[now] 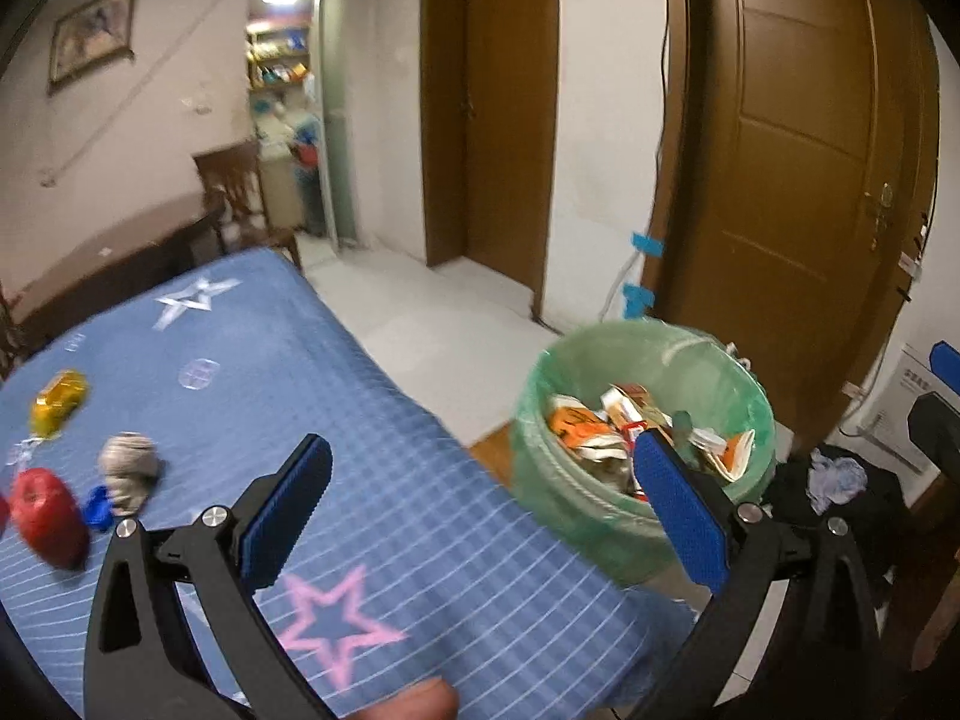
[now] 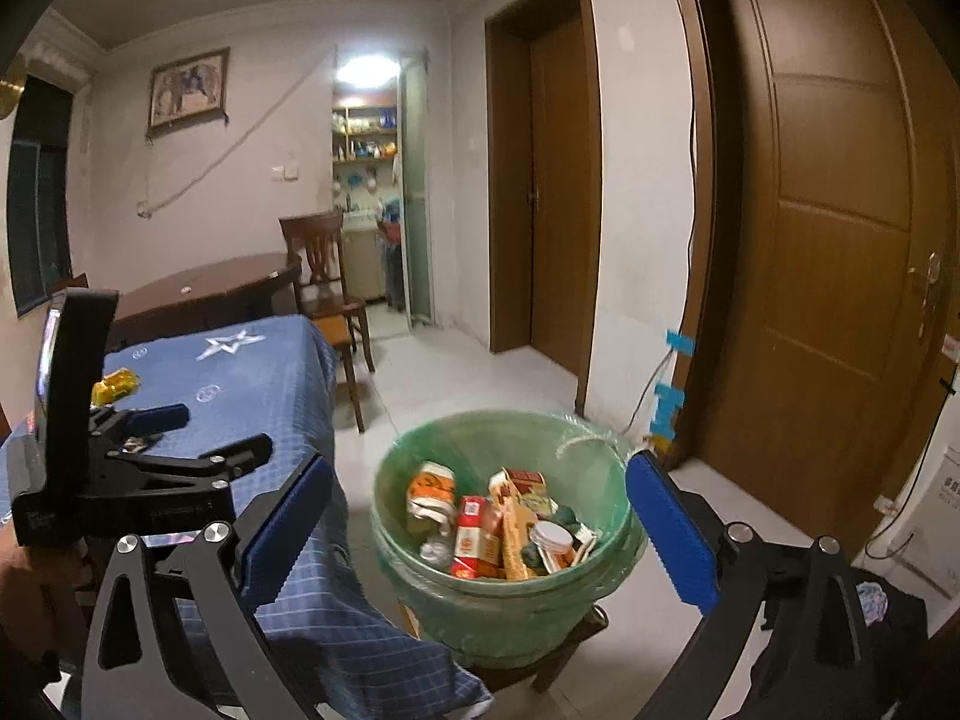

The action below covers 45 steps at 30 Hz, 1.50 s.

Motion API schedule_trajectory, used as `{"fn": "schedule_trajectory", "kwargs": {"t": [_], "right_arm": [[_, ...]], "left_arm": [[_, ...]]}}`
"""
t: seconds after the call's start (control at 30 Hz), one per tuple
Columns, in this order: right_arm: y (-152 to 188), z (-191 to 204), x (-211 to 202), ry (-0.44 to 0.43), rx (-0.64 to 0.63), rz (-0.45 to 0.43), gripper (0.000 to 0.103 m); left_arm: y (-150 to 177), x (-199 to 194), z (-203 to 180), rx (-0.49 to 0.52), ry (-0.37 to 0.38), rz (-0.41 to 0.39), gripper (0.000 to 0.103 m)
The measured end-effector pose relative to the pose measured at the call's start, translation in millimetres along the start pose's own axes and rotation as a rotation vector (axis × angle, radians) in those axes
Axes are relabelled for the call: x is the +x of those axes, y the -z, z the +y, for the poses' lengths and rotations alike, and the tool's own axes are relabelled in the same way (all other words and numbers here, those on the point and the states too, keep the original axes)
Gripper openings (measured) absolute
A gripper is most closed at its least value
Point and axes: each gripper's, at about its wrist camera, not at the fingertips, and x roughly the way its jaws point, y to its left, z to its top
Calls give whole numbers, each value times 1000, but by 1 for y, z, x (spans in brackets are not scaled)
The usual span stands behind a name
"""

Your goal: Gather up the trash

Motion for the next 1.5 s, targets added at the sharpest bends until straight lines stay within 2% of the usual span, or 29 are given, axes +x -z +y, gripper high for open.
{"fn": "schedule_trajectory", "kwargs": {"t": [0.23,0.5,0.7,0.77,0.87,1.1,1.5], "right_arm": [[11,31,-54,-16,-2,-88,98],[42,58,-124,53,-26,-184,98],[56,57,-155,107,-30,-243,98],[60,56,-167,135,-40,-271,98],[65,50,-178,124,-14,-279,98],[68,37,-184,136,-16,-247,98],[59,18,-155,126,16,-166,98]], "left_arm": [[15,-68,11,-8,-9,-184,97],[29,-109,10,-9,-8,-267,97],[36,-133,15,-38,3,-318,97],[38,-137,13,-41,19,-325,97],[43,-143,3,-8,38,-328,97],[44,-152,-18,41,49,-330,97],[40,-150,-40,92,45,-303,97]]}}
